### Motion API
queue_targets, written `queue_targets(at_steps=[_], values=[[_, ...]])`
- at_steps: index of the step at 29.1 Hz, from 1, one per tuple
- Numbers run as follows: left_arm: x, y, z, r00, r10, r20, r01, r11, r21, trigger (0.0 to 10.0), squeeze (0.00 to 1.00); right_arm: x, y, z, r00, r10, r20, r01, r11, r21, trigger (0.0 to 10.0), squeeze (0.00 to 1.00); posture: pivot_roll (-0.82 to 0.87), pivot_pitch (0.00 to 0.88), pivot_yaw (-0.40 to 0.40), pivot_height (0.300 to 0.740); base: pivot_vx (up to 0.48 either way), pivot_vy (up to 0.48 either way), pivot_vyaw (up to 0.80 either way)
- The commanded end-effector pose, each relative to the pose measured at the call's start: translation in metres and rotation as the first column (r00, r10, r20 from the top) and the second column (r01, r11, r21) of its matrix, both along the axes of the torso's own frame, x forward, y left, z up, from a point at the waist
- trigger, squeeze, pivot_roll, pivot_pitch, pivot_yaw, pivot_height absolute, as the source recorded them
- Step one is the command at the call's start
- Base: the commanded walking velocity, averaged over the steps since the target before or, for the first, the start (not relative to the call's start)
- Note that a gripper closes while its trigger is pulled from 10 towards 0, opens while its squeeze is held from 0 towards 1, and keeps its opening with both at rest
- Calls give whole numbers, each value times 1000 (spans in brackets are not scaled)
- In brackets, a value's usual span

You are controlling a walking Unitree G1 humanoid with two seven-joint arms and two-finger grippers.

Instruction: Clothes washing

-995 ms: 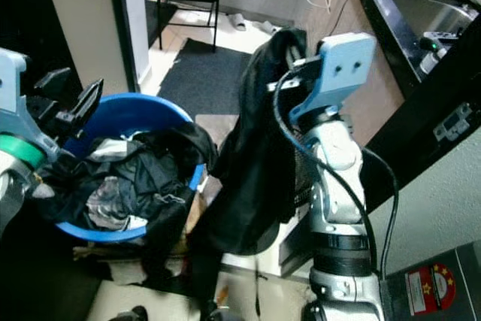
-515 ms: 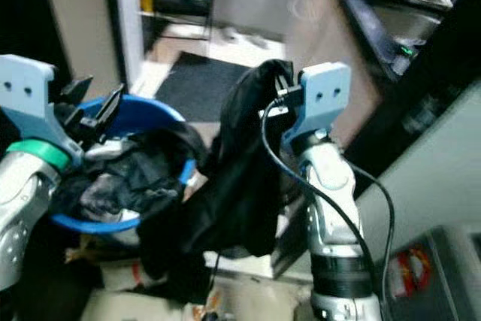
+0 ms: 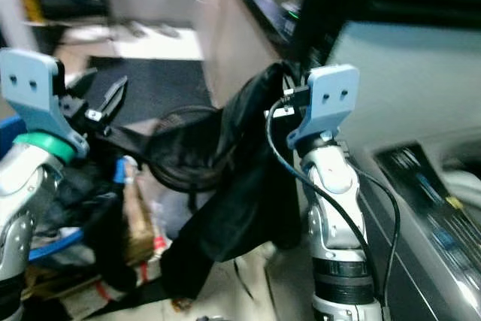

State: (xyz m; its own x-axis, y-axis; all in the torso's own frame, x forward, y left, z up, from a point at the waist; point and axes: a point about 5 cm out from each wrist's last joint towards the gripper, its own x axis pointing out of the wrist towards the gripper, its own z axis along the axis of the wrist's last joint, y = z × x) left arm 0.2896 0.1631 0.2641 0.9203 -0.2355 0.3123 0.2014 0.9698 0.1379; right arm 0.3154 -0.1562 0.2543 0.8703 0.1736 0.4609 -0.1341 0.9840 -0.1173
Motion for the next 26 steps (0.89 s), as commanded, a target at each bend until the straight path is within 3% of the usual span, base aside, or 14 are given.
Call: queue_targets(at_steps=[1, 26], values=[[1, 1, 0, 1000, 4, 3, -4, 1000, 6, 10000, 0, 0, 1, 8, 999, -3, 32, 2, 1000, 24, 10000, 0, 16, 0, -46, 740, 0, 0, -788], [7, 2, 10, 999, 23, 35, -23, 1000, 12, 10000, 0, 7, 18, 19, 997, 49, 66, -55, 994, 95, 10000, 0, 50, 0, -32, 740, 0, 0, -798]])
